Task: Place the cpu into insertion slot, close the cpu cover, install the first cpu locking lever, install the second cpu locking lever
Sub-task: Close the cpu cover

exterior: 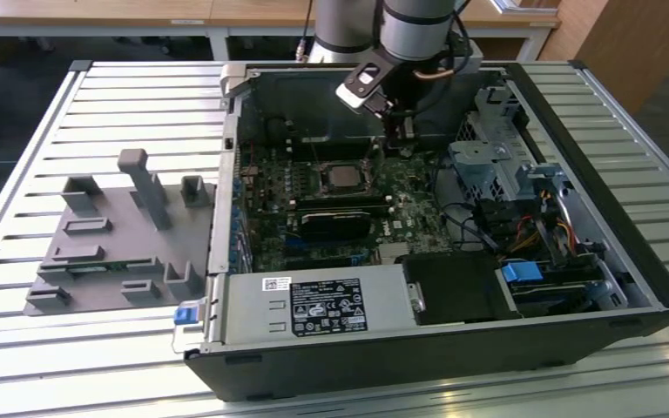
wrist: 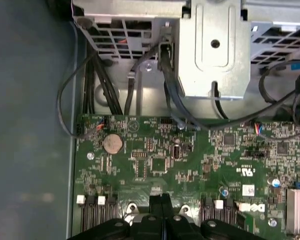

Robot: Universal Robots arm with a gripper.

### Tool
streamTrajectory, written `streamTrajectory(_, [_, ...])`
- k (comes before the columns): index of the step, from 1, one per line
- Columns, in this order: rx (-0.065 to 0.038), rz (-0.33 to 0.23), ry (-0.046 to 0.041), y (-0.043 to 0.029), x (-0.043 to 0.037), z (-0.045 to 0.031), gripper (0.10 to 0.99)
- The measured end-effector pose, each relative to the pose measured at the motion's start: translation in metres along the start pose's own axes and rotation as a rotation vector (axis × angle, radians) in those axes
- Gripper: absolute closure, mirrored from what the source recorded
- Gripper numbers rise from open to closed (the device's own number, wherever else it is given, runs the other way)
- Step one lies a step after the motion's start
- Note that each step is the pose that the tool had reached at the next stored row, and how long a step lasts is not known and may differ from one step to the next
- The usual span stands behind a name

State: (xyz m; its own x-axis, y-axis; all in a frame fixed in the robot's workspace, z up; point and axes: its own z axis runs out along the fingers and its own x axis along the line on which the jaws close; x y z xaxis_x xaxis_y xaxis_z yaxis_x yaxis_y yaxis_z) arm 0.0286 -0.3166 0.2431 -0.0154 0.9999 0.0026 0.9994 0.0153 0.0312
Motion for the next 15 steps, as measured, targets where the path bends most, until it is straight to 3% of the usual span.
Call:
streamTrajectory(8, [0.000, 0.000, 0.0001, -0.0052, 0.0001, -0.0001, 0.969])
streamTrajectory(15, [0.000, 0.000, 0.0000, -0.0140, 0.0003, 0.0000, 0.969])
